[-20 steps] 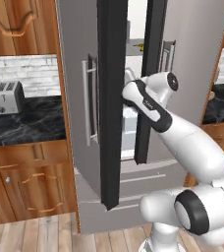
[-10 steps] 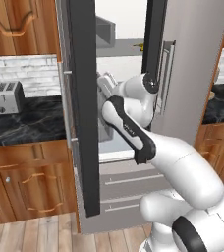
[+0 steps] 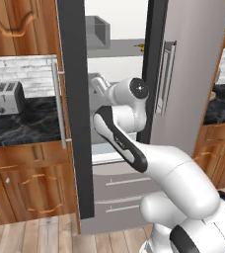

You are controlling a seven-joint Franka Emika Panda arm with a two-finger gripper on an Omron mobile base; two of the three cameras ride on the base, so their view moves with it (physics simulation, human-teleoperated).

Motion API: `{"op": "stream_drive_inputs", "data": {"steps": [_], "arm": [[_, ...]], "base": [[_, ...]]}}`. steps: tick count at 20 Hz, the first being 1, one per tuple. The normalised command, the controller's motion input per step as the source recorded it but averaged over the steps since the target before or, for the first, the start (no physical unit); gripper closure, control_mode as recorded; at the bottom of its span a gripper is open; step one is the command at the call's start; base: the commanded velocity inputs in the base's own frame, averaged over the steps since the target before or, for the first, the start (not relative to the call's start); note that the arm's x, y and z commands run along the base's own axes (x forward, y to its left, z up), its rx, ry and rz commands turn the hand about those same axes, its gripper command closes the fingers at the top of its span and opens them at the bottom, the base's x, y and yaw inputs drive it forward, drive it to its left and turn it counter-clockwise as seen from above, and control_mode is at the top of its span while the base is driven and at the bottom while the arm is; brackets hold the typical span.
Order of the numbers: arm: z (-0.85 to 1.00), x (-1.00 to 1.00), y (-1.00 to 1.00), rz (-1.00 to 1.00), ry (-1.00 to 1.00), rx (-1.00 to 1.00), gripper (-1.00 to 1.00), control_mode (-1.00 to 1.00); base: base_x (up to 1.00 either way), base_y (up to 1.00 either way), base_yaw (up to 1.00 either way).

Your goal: Retrieve the banana and orange from the fridge and place them into the bowl on the dining table.

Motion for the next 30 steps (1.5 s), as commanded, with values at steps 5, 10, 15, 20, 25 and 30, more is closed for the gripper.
{"op": "stream_drive_inputs", "data": {"steps": [5,10,15,20,25,30], "arm": [[0.97,-0.51,0.10,-0.09,-0.51,-0.02,-1.00,-1.00],[0.99,0.00,0.37,-0.05,-0.61,-0.07,-1.00,-1.00],[0.89,-0.50,0.05,-0.02,-0.58,-0.03,-1.00,-1.00],[0.10,-0.26,0.00,0.00,-0.97,-0.06,-1.00,-1.00],[0.40,-0.84,-0.12,0.00,-0.59,0.00,-1.00,-1.00],[0.26,-0.91,-0.89,-0.09,-0.05,0.12,-1.00,-1.00]], "base": [[0.00,0.00,0.00],[0.00,0.00,0.00],[0.00,0.00,0.00],[0.00,0.00,0.00],[0.00,0.00,0.00],[0.00,0.00,0.00]]}}
